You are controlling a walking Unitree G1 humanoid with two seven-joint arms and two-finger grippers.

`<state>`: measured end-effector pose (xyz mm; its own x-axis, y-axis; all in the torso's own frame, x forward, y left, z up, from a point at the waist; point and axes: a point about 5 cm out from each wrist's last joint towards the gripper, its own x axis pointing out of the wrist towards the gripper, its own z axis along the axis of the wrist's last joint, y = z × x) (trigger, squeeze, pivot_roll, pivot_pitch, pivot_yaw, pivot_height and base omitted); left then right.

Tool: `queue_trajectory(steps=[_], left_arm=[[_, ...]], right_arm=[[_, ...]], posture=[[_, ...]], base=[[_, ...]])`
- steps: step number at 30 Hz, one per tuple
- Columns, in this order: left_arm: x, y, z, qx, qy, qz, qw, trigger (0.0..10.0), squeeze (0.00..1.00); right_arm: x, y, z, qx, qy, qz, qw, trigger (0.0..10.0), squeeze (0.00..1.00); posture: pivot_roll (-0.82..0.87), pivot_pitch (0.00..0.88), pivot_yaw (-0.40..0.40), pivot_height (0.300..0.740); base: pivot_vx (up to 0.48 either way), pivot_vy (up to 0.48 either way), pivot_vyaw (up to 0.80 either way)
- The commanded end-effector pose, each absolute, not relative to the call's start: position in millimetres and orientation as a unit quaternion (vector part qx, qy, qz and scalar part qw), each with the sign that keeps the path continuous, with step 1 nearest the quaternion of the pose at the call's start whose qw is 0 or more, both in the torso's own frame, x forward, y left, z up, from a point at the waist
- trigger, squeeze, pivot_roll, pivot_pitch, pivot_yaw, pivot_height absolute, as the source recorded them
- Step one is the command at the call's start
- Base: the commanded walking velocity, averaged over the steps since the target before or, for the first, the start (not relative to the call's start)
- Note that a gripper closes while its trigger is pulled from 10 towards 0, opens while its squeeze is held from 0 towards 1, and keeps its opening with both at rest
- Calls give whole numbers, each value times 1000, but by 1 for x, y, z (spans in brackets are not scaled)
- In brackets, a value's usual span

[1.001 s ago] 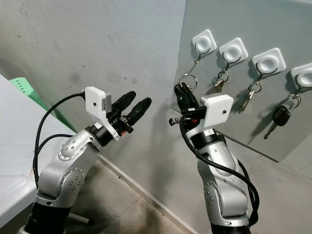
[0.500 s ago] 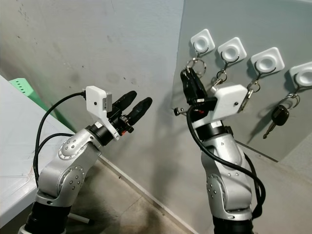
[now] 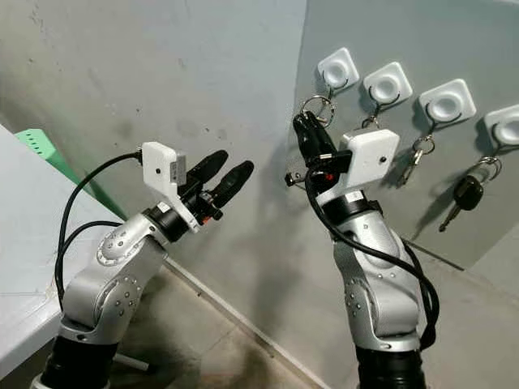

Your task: Hang keys on a hook

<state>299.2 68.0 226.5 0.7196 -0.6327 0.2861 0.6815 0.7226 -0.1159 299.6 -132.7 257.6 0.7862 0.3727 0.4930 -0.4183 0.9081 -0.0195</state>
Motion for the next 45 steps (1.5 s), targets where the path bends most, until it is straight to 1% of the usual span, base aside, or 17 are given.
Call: queue_trajectory(steps=[1,9,15,16,20,25,32,40,45], left_arm=[[297,70,228,-109,-116,-354,922,10000,0],[297,70,228,-113,-113,-351,923,10000,0],[298,73,228,-115,-112,-342,926,10000,0],[298,73,228,-115,-112,-341,926,10000,0],[299,74,228,-116,-112,-337,928,10000,0],[303,78,224,-125,-106,-318,934,10000,0],[305,80,220,-129,-101,-306,938,10000,0],[305,78,220,-130,-100,-307,937,10000,0],[304,78,219,-132,-99,-306,938,10000,0]], right_arm=[[303,-131,257,43,-239,220,945,10000,0],[311,-131,243,34,-209,227,951,10000,0],[309,-129,224,59,-185,219,956,10000,0],[308,-129,221,64,-185,219,956,10000,1000],[307,-129,217,80,-189,214,955,10000,1000],[299,-129,212,90,-211,185,956,10000,1000],[289,-129,202,106,-212,160,958,10000,1000],[289,-133,206,111,-236,150,954,10000,1000],[289,-131,213,121,-253,155,947,10000,1000]], posture=[[37,83,1,740],[43,91,0,740],[50,105,0,740],[50,105,0,740],[49,109,4,740],[41,107,16,740],[31,106,26,740],[31,106,26,740],[33,102,25,740]], base=[[0,0,0],[0,0,0],[0,0,0],[0,0,0],[0,0,0],[0,0,0],[0,0,0],[0,0,0],[0,0,0]])
